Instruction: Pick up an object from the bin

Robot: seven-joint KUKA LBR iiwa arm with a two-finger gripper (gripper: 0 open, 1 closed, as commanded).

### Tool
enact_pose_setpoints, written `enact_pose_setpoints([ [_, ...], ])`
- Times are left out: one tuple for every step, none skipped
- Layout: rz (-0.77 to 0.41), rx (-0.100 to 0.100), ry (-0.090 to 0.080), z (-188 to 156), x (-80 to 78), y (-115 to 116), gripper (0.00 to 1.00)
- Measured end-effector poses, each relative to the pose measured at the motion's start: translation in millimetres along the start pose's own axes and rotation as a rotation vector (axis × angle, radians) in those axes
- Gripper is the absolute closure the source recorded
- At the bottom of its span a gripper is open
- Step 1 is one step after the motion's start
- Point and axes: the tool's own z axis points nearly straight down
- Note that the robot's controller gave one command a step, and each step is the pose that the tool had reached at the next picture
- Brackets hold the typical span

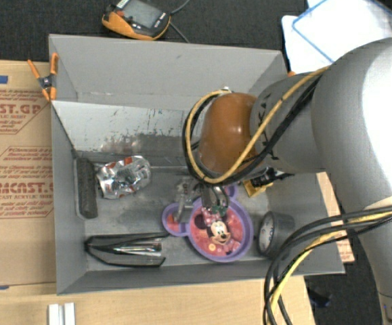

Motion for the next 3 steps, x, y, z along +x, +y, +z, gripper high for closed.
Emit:
enact_pose_setpoints([
  [0.0, 0.001, 0.008, -20.4, 2.3, 0.0, 1.0],
  [-0.001, 0.0, 0.005, -48.9, 1.2, 0.7, 1.0],
  [-0.001, 0.0, 0.003, -68.6, 0.7, 1.0, 1.0],
])
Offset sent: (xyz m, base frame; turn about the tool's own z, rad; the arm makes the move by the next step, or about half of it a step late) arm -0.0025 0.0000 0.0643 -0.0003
